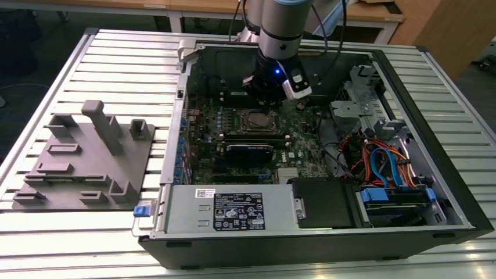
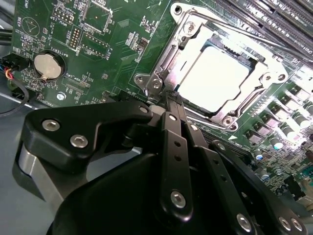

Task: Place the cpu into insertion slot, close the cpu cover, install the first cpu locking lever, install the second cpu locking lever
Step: 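Install the first cpu locking lever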

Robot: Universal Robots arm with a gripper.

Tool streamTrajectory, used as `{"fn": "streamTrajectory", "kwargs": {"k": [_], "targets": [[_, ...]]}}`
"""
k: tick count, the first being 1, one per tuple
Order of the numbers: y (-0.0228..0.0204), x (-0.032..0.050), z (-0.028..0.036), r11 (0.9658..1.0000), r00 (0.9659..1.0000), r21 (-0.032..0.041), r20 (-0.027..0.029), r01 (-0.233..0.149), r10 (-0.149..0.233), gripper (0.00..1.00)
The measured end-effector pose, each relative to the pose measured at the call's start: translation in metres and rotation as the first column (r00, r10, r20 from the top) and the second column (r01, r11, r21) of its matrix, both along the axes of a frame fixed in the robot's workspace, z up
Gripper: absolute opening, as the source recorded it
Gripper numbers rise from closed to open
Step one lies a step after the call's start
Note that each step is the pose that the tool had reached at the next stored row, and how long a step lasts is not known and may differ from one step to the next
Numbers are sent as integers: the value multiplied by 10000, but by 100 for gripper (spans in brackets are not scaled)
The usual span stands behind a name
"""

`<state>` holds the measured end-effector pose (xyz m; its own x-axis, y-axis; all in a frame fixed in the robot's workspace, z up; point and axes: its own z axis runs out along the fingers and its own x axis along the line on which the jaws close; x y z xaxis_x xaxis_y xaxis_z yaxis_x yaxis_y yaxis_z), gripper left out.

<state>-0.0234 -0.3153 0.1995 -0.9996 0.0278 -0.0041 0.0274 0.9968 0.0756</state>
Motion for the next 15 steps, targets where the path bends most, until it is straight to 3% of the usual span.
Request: {"fn": "streamTrajectory", "kwargs": {"k": [4, 12, 15], "targets": [[0, -46, 6, 10000, 10000, 40, -1, -1, 1, 10], [0, -232, 15, 9999, 10000, 157, 21, -5, 5, 10], [0, -239, 34, 9996, 10000, 277, 22, -16, 15, 10]]}}
